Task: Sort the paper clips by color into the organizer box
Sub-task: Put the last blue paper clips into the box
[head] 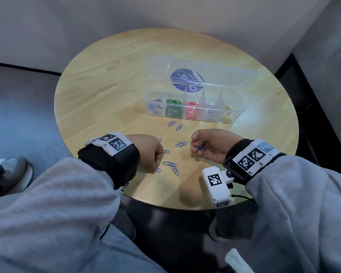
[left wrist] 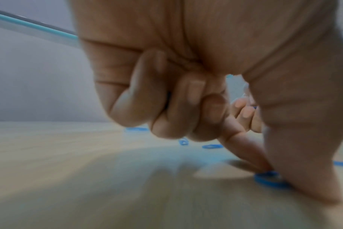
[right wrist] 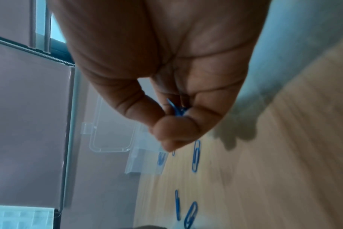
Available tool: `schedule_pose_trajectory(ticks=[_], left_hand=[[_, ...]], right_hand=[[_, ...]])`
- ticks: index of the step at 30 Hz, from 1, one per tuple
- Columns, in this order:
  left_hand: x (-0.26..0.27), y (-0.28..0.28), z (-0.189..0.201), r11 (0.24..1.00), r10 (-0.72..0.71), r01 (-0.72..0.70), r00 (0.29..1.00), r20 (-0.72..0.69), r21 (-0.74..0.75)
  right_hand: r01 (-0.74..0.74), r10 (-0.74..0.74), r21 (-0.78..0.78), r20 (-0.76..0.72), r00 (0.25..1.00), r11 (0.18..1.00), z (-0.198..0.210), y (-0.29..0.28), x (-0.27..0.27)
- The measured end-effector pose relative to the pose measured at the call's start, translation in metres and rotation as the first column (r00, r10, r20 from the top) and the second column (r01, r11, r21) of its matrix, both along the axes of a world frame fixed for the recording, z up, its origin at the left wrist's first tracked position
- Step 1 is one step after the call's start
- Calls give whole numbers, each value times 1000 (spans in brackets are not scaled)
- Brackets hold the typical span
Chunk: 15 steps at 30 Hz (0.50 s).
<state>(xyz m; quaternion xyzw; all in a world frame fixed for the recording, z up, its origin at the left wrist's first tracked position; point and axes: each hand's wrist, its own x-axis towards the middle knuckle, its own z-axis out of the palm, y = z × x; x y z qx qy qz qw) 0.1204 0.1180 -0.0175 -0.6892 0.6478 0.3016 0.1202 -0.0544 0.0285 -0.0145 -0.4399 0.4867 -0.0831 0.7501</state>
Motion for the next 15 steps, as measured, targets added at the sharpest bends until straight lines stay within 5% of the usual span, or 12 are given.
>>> schedule_pose_trajectory(ticks=[5, 9, 12, 15], left_hand=[[0, 0, 2, 998, 18, -17, 999, -30, 57], [14, -1, 10, 983, 179, -161, 934, -310, 84], [26, -5, 22, 923, 352, -372, 725, -592, 93], [34, -7, 32, 797, 469, -582, 426, -773, 163]], right_hand=[[-363, 309, -216, -248, 918, 906, 1, 9, 9], [-759, 469, -322, -632, 618, 566, 6, 20, 16], [-861, 402, -323, -782, 476, 392, 4, 31, 26], [-888, 381, -349, -809, 447, 300, 1, 35, 34]])
